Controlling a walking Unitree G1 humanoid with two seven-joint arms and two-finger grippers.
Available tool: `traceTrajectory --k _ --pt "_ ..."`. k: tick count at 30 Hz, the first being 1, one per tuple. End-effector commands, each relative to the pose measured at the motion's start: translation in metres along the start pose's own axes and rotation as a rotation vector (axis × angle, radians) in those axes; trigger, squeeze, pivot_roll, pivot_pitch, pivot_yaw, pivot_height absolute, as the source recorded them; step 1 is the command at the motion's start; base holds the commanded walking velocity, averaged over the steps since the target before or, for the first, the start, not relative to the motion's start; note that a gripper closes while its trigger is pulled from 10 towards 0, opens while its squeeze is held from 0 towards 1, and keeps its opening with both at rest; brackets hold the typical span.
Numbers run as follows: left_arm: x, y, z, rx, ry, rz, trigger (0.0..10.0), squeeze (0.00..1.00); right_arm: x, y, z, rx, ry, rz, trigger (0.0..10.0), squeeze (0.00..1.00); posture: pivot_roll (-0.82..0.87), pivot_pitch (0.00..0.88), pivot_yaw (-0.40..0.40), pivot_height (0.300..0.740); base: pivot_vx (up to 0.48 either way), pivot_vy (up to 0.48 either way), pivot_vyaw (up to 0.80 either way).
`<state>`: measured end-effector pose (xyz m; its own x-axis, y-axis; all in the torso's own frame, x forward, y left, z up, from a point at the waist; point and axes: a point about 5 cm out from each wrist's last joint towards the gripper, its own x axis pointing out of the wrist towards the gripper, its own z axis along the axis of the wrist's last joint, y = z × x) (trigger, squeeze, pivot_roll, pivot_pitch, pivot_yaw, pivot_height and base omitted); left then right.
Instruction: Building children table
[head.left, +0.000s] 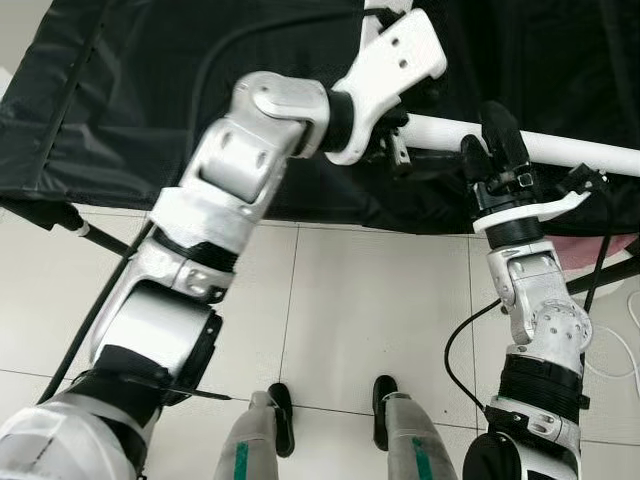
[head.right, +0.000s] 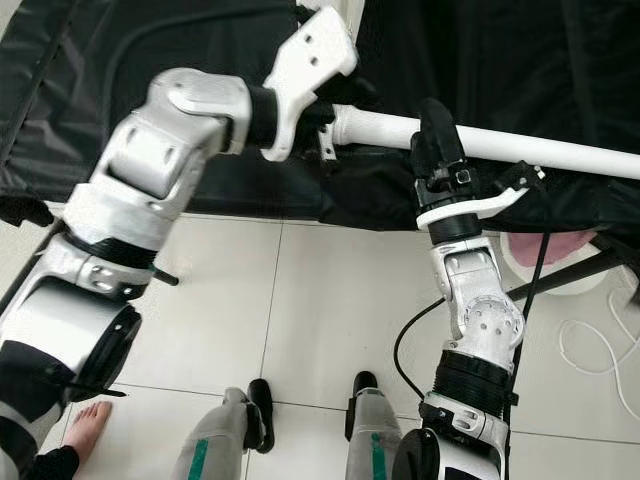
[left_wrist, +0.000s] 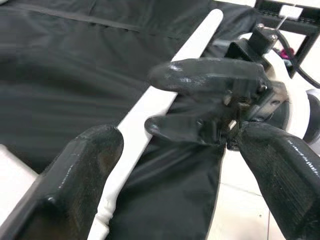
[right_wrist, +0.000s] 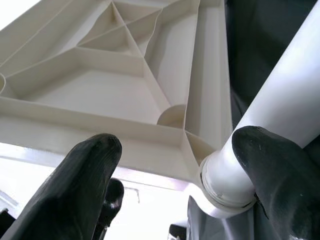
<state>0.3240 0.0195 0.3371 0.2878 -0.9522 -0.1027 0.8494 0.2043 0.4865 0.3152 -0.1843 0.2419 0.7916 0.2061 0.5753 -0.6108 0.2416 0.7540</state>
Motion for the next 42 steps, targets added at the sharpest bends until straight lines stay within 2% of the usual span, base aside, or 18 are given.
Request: traceTrajectory --k 1,3,4,8,10,14,17,19,21,22,24,26,27,29,34,37,40,42 --pt "-0.010 -0.003 -0.002 -0.015 -0.002 -0.042 10.0 0.00 -0.001 -0.003 -0.001 -0.010 0.000 -0.005 10.0 0.00 0.00 0.276 0.087 0.740 0.000 0.000 0.00" --pt "-0.036 0.003 -0.004 -0.043 -0.016 0.053 10.0 0.00 0.005 -0.005 0.003 -0.038 0.007 -0.002 10.0 0.00 0.01 0.272 0.073 0.740 0.000 0.000 0.00" --pt "-0.036 0.003 -0.004 -0.043 -0.016 0.053 10.0 0.00 0.005 -0.005 0.003 -0.038 0.007 -0.002 10.0 0.00 0.01 0.272 0.073 0.740 0.000 0.000 0.00" --pt "-0.059 0.014 0.001 -0.058 -0.080 0.192 10.0 0.00 0.011 -0.008 0.007 -0.059 0.016 0.000 10.0 0.00 0.02 0.270 0.058 0.740 0.000 0.000 0.00" --pt "-0.076 0.025 0.012 -0.090 -0.136 0.305 10.0 0.00 0.016 -0.012 0.010 -0.070 0.021 0.000 10.0 0.00 0.03 0.270 0.046 0.740 0.000 0.000 0.00" --pt "-0.093 0.034 0.021 -0.110 -0.149 0.393 10.0 0.00 0.021 -0.014 0.012 -0.082 0.027 0.003 10.0 0.00 0.03 0.270 0.042 0.740 0.000 0.000 0.00" --pt "-0.093 0.034 0.021 -0.110 -0.149 0.393 10.0 0.00 0.021 -0.014 0.012 -0.082 0.027 0.003 10.0 0.00 0.03 0.270 0.042 0.740 0.000 0.000 0.00" --pt "-0.115 0.041 0.009 -0.115 -0.079 0.532 10.0 0.00 0.028 -0.016 0.012 -0.135 0.038 -0.011 10.0 0.00 0.02 0.259 0.038 0.740 0.000 0.000 0.00" --pt "-0.115 0.041 0.009 -0.115 -0.079 0.532 10.0 0.00 0.028 -0.016 0.012 -0.135 0.038 -0.011 10.0 0.00 0.02 0.259 0.038 0.740 0.000 0.000 0.00" --pt "-0.127 0.044 -0.002 -0.116 -0.030 0.607 10.0 0.00 0.030 -0.016 0.013 -0.178 0.044 -0.022 10.0 0.00 0.02 0.250 0.034 0.740 0.000 0.000 0.00" --pt "-0.127 0.044 -0.002 -0.116 -0.030 0.607 10.0 0.00 0.030 -0.016 0.013 -0.178 0.044 -0.022 10.0 0.00 0.02 0.250 0.034 0.740 0.000 0.000 0.00" --pt "-0.150 0.046 -0.021 -0.142 0.055 0.742 10.0 0.00 0.032 -0.014 0.019 -0.293 0.051 -0.053 10.0 0.00 0.02 0.236 0.030 0.740 0.000 0.000 0.00" --pt "-0.150 0.046 -0.021 -0.142 0.055 0.742 10.0 0.00 0.032 -0.014 0.019 -0.293 0.051 -0.053 10.0 0.00 0.02 0.236 0.030 0.740 0.000 0.000 0.00" --pt "-0.163 0.048 -0.042 -0.209 0.117 0.847 10.0 0.00 0.037 -0.008 0.028 -0.373 0.045 -0.068 10.0 0.00 0.02 0.223 0.030 0.740 0.000 0.000 0.00" --pt "-0.166 0.046 -0.057 -0.273 0.135 0.883 10.0 0.00 0.041 -0.002 0.033 -0.441 0.043 -0.063 10.0 0.00 0.00 0.213 0.031 0.740 0.000 0.000 0.00" --pt "-0.163 0.040 -0.079 -0.354 0.159 0.934 10.0 0.00 0.047 0.005 0.038 -0.547 0.045 -0.078 10.0 0.00 -0.01 0.203 0.032 0.740 0.000 0.000 0.00" --pt "-0.162 0.037 -0.085 -0.371 0.172 0.952 10.0 0.00 0.048 0.006 0.039 -0.585 0.047 -0.084 10.0 0.00 -0.01 0.203 0.032 0.740 0.000 0.000 0.00" --pt "-0.157 0.031 -0.092 -0.410 0.143 0.979 10.0 0.00 0.050 0.007 0.038 -0.747 0.069 -0.146 10.0 0.00 -0.03 0.184 0.031 0.740 0.000 0.000 0.00"
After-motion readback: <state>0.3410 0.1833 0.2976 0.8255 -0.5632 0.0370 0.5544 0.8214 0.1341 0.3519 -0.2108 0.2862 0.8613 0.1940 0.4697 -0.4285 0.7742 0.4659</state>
